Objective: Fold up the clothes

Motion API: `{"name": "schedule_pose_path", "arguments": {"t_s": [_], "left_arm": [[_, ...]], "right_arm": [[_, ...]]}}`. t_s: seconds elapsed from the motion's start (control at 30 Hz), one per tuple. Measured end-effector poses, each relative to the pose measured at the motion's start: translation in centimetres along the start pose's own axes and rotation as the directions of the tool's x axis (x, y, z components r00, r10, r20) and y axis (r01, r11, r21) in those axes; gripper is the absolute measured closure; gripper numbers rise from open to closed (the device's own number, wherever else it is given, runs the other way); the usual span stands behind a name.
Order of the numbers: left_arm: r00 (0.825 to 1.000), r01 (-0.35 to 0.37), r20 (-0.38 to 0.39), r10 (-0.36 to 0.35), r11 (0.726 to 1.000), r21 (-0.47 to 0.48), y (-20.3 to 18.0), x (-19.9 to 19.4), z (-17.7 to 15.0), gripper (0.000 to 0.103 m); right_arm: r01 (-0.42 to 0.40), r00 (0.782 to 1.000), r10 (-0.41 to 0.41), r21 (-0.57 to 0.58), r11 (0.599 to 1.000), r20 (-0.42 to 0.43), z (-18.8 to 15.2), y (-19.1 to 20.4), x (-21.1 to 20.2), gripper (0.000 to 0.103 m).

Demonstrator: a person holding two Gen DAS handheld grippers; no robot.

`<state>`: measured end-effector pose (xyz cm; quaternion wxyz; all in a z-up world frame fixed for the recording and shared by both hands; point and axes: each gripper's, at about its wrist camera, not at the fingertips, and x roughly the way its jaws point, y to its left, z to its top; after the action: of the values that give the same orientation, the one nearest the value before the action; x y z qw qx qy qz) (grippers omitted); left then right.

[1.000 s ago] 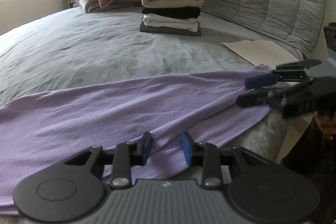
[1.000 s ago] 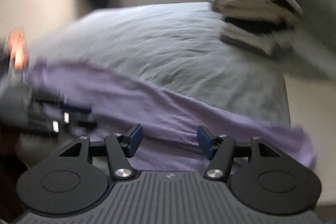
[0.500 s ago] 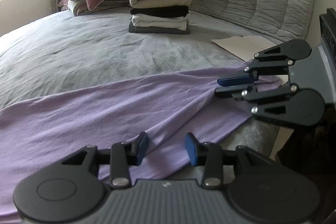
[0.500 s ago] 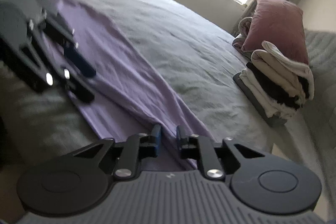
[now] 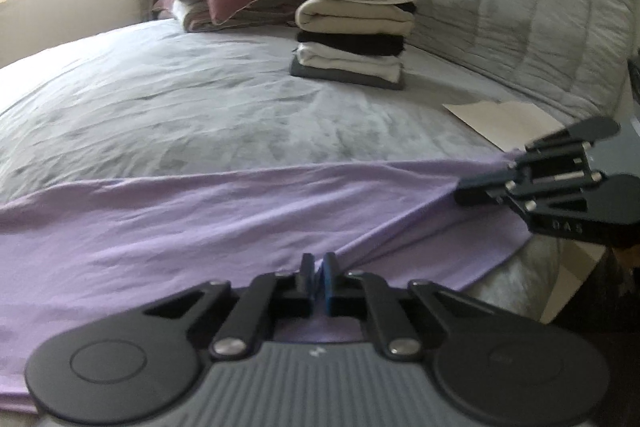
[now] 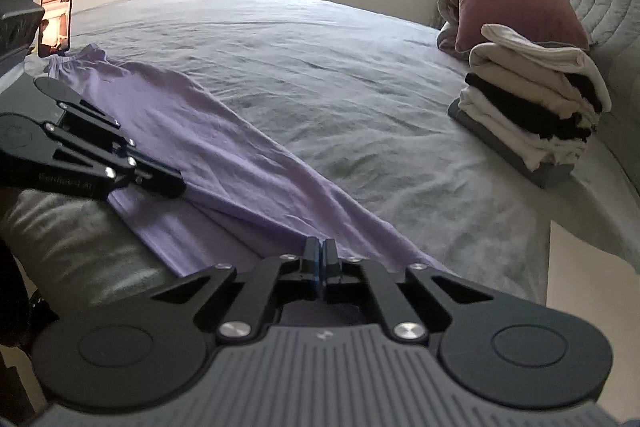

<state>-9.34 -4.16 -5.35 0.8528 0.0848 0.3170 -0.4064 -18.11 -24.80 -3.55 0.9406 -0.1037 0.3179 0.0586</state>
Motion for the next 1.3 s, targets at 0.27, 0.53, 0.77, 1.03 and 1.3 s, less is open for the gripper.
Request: {"name": "schedule_pose_path", "arguments": {"t_s": [0.27, 0.53, 0.77, 1.03, 1.3], "left_arm": [[1.000, 0.010, -0.002, -0.010, 0.999, 0.038, -0.3, 0.1, -0.3, 0.091], [1.000, 0.022, -0.006, -0.021, 0.993, 0.112, -1.4, -0.1, -0.6, 0.069], [0.995, -0.085, 0.064, 0.072, 0.971, 0.224, -2.4, -1.6, -1.1, 0.103], [0.996, -0.072, 0.082, 0.045, 0.931, 0.358, -3.9, -4.9, -2.8, 0.103], [0.996, -0.081, 0.015, 0.083, 0.898, 0.433, -4.7, -3.5, -4.1, 0.101]], "right_arm": [[0.000, 1.000, -0.002, -0.077, 0.997, -0.028, -0.2, 1.1, 1.5, 0.086], [-0.037, 0.998, 0.036, -0.020, 0.999, -0.042, 0.1, 0.0, 1.8, 0.098], [-0.072, 0.997, 0.073, -0.025, 0.997, 0.017, -0.1, 0.8, -1.6, 0.103], [-0.091, 0.996, 0.092, -0.092, 0.992, 0.006, -1.6, 2.6, -3.9, 0.103], [-0.095, 0.993, 0.093, -0.018, 0.995, -0.067, -2.6, 2.8, -2.5, 0.088]]}}
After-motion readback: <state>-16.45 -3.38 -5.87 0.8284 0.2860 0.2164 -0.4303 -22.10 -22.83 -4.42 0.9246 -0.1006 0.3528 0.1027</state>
